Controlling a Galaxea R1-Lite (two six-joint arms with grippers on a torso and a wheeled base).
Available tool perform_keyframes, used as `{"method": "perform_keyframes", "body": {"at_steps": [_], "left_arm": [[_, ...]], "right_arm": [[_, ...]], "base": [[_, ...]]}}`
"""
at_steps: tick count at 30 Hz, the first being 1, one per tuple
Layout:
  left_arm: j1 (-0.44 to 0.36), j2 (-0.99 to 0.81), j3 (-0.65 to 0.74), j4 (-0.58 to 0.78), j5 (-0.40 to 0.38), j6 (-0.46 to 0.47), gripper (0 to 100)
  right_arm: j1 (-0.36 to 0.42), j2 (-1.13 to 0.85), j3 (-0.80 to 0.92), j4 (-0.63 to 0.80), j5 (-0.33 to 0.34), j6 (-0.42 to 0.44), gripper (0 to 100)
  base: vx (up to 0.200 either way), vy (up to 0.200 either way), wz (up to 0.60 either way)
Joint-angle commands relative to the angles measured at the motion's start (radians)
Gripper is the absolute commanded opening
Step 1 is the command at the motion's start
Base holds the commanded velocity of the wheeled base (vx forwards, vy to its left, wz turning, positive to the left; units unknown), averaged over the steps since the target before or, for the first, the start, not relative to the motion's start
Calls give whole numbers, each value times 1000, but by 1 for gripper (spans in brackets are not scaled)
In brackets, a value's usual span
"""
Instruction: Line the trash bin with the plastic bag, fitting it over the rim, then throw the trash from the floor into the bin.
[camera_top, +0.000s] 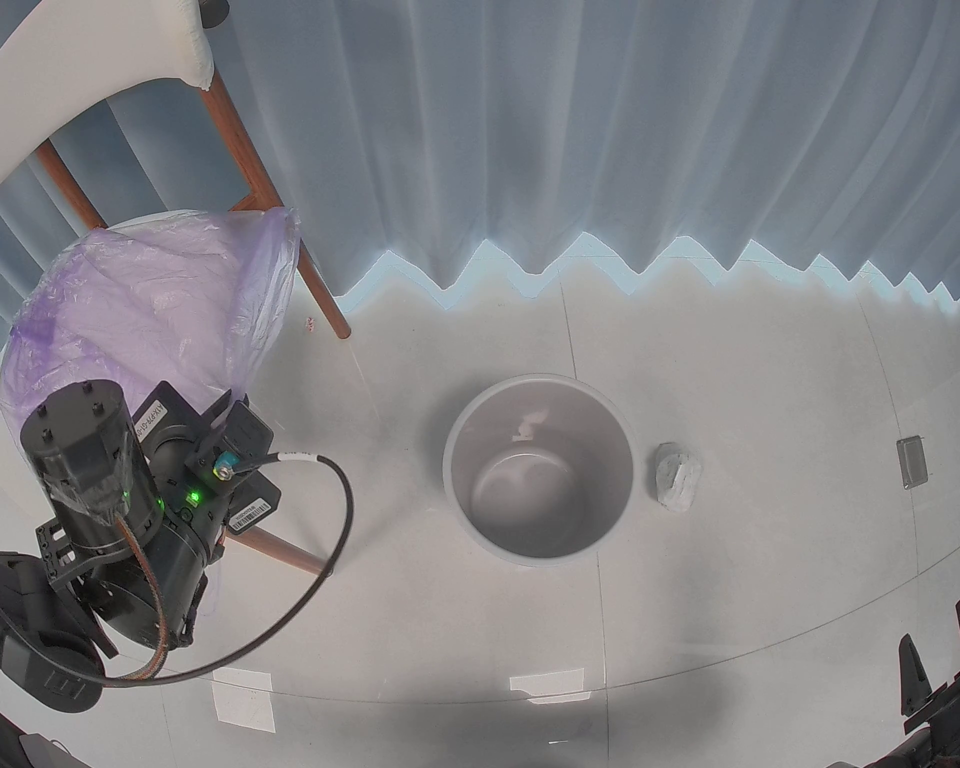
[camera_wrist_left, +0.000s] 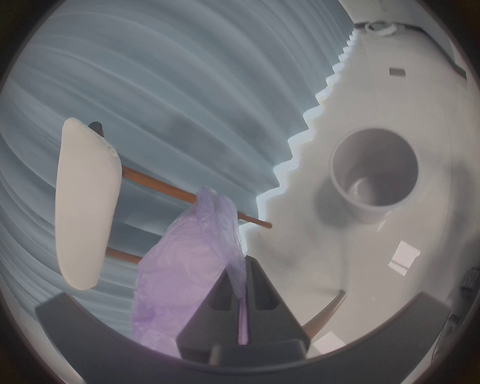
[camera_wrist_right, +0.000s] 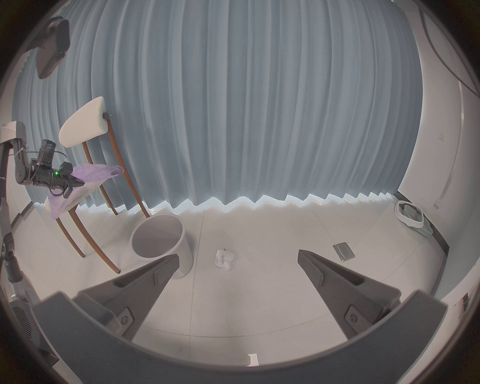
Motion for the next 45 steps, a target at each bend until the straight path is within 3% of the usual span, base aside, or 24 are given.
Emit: {"method": "perform_keyframes", "body": {"at_steps": [1,5,9,15,21,27,37,45], "left_arm": [[-2,-17,5,3,-26,-34,0],[-2,-21,16,3,-29,-81,0],[-3,-24,28,25,-43,-187,0],[7,-29,30,63,-121,-275,0],[9,-49,85,65,-126,-362,0],[7,-57,87,94,-130,-511,0],[67,-100,105,108,-340,-595,0],[66,-144,127,111,-420,-710,0]], "right_arm": [[1,-15,18,0,0,0,100],[-1,-15,18,0,0,0,100],[-1,-15,18,0,0,0,100],[1,-15,18,0,0,0,100],[-1,-15,18,0,0,0,100],[1,-15,18,0,0,0,100],[1,-15,18,0,0,0,100],[1,-15,18,0,0,0,100]], "base": [[0,0,0],[0,0,0],[0,0,0],[0,0,0],[0,0,0],[0,0,0],[0,0,0],[0,0,0]]}}
